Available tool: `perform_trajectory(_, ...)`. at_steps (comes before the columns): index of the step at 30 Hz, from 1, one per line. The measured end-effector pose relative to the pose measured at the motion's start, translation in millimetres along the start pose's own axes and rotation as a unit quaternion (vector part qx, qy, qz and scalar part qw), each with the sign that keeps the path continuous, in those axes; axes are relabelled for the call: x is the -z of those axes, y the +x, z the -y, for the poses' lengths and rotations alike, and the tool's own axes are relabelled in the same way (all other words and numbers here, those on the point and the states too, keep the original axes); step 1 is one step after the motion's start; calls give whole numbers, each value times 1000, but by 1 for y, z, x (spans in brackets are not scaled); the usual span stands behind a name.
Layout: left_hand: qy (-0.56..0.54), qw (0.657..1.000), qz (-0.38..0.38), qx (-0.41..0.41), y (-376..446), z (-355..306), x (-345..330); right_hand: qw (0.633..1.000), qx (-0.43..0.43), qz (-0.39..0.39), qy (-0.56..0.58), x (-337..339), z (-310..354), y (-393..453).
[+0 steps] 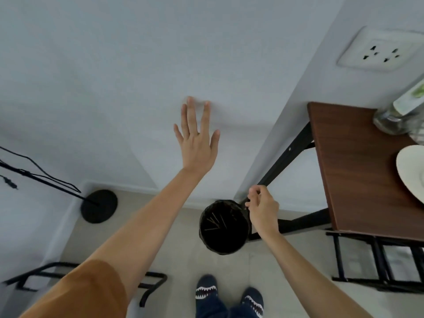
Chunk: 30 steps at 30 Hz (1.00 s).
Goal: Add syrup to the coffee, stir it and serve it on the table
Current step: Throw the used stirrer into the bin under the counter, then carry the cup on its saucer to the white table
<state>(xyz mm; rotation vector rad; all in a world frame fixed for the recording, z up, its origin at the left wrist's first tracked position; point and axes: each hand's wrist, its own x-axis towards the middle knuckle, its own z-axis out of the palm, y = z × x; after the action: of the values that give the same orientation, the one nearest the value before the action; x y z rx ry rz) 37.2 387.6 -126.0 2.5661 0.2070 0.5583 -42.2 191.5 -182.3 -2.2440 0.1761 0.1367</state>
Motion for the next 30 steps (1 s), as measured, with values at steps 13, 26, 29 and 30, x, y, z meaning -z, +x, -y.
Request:
perform_trajectory(13, -164, 984, 68, -20, -13, -112, 40, 969, 159, -169, 86, 148, 97, -5)
perform_trajectory(26, -197, 949, 238, -63, -98, -325, -23, 917, 255, -297, 78, 356, -15, -26)
perform_trajectory(29, -167, 949, 263, -54, -109, -346, -47, 922, 196, -324, 74, 386, -64, -15)
perform_trajectory(30, -160, 949, 267, -49, -111, -351, -53, 928, 172, -324, 69, 393, -79, -9)
